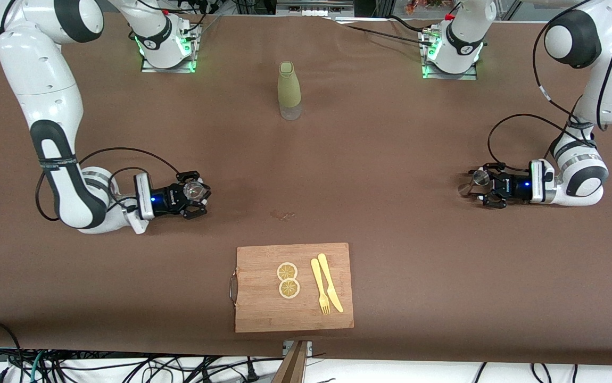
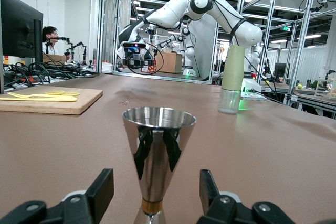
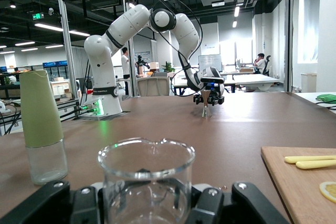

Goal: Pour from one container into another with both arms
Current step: 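Lift the glass with the right gripper while the left gripper lifts the jigger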

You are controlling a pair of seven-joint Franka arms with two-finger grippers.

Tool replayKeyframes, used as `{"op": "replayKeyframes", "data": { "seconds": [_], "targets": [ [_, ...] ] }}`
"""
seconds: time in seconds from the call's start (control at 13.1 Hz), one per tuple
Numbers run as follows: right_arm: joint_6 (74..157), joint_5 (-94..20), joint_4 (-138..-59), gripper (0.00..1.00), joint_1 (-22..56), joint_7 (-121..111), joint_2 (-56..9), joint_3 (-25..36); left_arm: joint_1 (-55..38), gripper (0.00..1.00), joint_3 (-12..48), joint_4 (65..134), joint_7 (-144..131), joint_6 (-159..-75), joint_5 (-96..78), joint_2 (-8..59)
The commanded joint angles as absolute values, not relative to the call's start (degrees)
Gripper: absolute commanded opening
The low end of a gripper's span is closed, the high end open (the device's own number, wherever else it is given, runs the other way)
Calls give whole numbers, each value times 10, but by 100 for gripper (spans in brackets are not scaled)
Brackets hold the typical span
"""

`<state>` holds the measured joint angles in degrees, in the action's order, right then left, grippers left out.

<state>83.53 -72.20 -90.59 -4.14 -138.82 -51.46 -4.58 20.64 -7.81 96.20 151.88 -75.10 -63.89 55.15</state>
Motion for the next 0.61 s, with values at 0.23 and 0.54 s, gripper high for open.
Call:
{"op": "replayKeyframes", "data": {
  "seconds": [0.23, 0.54],
  "targets": [
    [863, -751, -873, 0, -38, -1352, -512, -74, 206, 13, -83, 982, 1551, -772, -647, 541],
    [922, -759, -861, 0, -32, -1285, -492, -113, 205, 0, -83, 983, 1552, -786, -649, 552]
  ]
}}
